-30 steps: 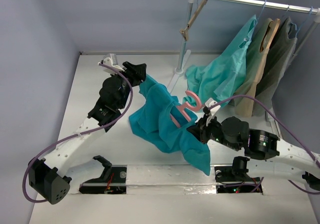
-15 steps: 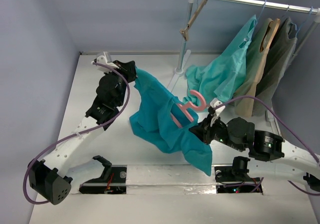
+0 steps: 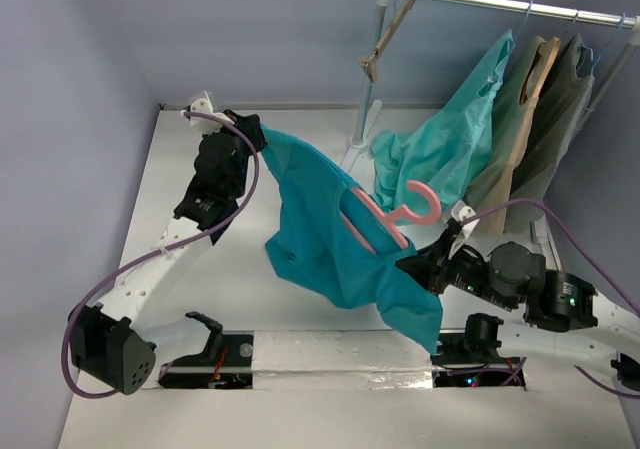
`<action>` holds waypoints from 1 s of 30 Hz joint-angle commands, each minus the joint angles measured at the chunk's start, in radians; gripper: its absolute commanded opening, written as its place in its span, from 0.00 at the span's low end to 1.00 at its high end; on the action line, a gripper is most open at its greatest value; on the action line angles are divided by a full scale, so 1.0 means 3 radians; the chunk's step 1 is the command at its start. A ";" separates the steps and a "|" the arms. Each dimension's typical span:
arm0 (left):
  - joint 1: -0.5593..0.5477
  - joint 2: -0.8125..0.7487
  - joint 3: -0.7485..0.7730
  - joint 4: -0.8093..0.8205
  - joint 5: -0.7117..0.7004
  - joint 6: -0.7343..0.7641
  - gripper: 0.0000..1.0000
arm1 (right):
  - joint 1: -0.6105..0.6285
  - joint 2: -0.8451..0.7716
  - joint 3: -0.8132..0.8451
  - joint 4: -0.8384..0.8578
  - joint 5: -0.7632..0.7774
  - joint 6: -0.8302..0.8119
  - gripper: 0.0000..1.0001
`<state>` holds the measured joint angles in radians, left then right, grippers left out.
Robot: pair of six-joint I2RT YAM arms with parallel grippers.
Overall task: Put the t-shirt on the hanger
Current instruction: Place the T-shirt on the hanger, then place the hanger at the clothesline.
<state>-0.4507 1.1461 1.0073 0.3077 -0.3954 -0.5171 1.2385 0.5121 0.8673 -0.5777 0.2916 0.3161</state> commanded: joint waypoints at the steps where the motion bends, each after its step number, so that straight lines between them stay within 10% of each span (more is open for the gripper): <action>1: 0.0009 -0.0139 -0.0059 0.0043 0.0009 -0.0010 0.00 | -0.0002 -0.0071 0.0182 0.0116 0.0142 0.0025 0.00; 10: 0.0009 -0.0900 -0.0836 0.0411 0.0474 -0.0235 0.54 | -0.0002 0.0297 0.0453 -0.0651 0.0914 0.0480 0.00; 22: -0.0333 -0.1325 -0.1143 0.0299 0.0924 -0.0158 0.67 | -0.0002 0.1330 0.1189 -0.1577 0.2346 0.1263 0.00; 30: -0.0931 -0.1366 -0.1179 0.0002 0.0394 0.0174 0.77 | -0.0905 0.1775 0.1512 -0.0930 0.2154 0.0472 0.00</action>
<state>-0.6800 0.7609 0.6556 0.3168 -0.1997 -0.5335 1.0599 1.0328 1.2633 -1.0027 0.9100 0.5724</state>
